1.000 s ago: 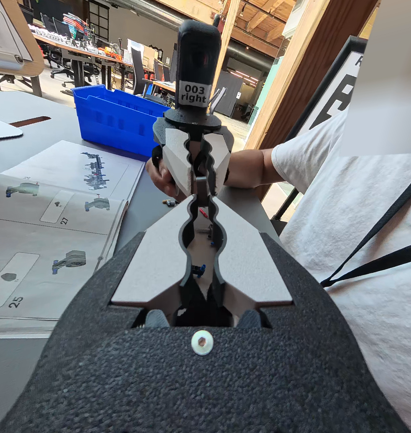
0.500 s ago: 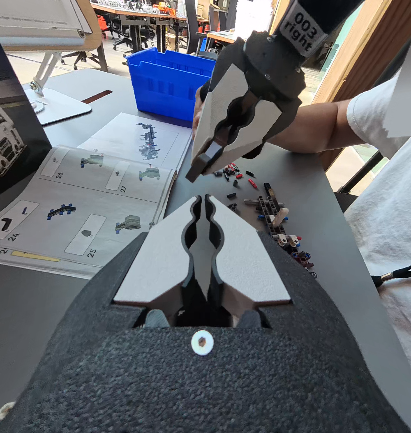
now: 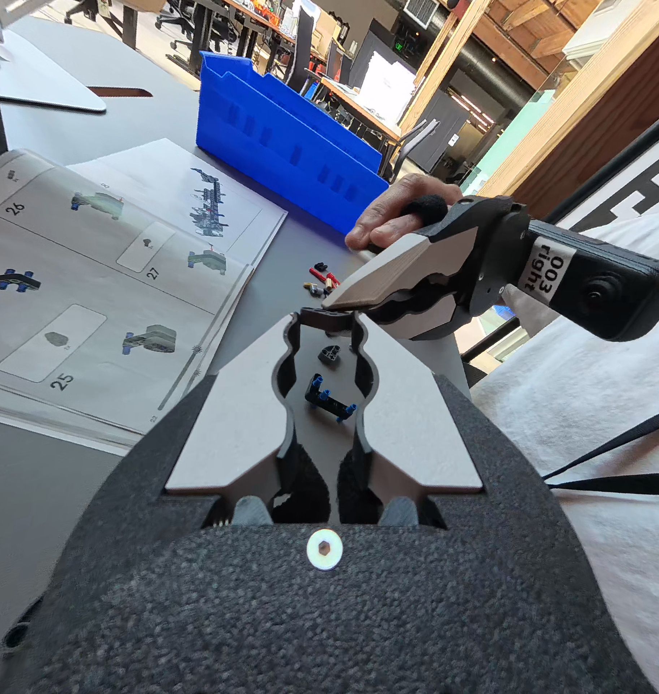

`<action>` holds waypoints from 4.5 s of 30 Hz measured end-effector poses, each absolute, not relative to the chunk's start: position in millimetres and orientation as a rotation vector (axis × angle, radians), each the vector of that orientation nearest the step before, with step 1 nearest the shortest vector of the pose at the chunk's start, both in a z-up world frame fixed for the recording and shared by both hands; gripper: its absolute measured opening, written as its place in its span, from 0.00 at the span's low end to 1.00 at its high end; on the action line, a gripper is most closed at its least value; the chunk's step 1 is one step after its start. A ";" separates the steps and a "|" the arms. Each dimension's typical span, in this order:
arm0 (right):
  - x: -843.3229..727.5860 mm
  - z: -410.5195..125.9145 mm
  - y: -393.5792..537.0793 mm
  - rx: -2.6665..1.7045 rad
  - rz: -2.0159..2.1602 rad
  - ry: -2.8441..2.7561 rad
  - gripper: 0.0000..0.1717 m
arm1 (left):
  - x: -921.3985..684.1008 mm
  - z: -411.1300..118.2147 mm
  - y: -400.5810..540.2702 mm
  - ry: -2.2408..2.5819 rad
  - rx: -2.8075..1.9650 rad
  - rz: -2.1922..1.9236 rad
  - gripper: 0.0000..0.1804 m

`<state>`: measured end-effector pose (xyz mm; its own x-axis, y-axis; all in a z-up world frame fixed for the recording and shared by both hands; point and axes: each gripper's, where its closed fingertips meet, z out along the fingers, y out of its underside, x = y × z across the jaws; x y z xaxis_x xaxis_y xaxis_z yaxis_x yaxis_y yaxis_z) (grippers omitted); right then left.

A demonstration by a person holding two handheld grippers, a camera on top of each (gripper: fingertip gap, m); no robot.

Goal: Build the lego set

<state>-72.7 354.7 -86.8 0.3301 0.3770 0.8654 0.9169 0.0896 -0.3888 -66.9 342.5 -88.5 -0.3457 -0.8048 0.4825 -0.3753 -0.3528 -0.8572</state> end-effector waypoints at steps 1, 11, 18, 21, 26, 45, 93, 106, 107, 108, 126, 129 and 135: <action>-74.1 -87.9 354.1 -1.486 -0.623 -1.253 0.03 | -66.9 -89.9 341.5 1.545 -1.544 -1.743 0.13; -90.4 -99.3 334.1 -1.612 -0.146 -1.280 0.11 | -80.4 -99.6 335.7 1.787 -1.363 -1.617 0.13; -72.7 -77.1 333.7 -1.637 0.141 -1.164 0.12 | -87.0 -97.2 341.4 1.819 -1.257 -1.537 0.13; -71.2 -80.3 334.0 -1.653 0.149 -1.168 0.12 | -87.1 -101.1 343.0 1.847 -1.233 -1.453 0.13; -68.7 -87.0 337.2 -1.641 0.060 -1.201 0.12 | -85.4 -99.1 343.5 1.807 -1.291 -1.511 0.13; -86.2 -68.0 328.3 -1.349 -0.168 -1.238 0.07 | -84.0 -63.4 315.7 1.501 -1.470 -2.295 0.13; -107.0 -102.3 276.2 -2.127 1.918 -0.660 0.03 | -93.8 -101.9 280.7 1.983 -0.707 -1.024 0.09; -75.3 -108.8 294.4 -2.201 1.630 -0.744 0.13 | -88.9 -117.8 303.4 1.999 -0.919 -1.103 0.08; -68.9 -113.5 299.7 -2.226 1.520 -0.764 0.13 | -88.6 -119.6 304.8 2.000 -0.936 -1.119 0.08; -63.7 -118.6 303.7 -2.245 1.411 -0.797 0.14 | -88.0 -121.4 306.1 2.001 -0.948 -1.124 0.08; -82.4 -127.2 313.9 -1.991 0.745 -1.168 0.10 | -79.6 -128.3 314.7 1.968 -1.020 -1.083 0.08; -81.3 -129.2 314.0 -1.988 0.714 -1.183 0.09 | -79.6 -127.9 314.5 1.969 -1.001 -1.061 0.08; -77.5 -127.7 314.6 -1.978 0.700 -1.192 0.09 | -80.3 -128.1 315.1 1.971 -0.965 -1.024 0.08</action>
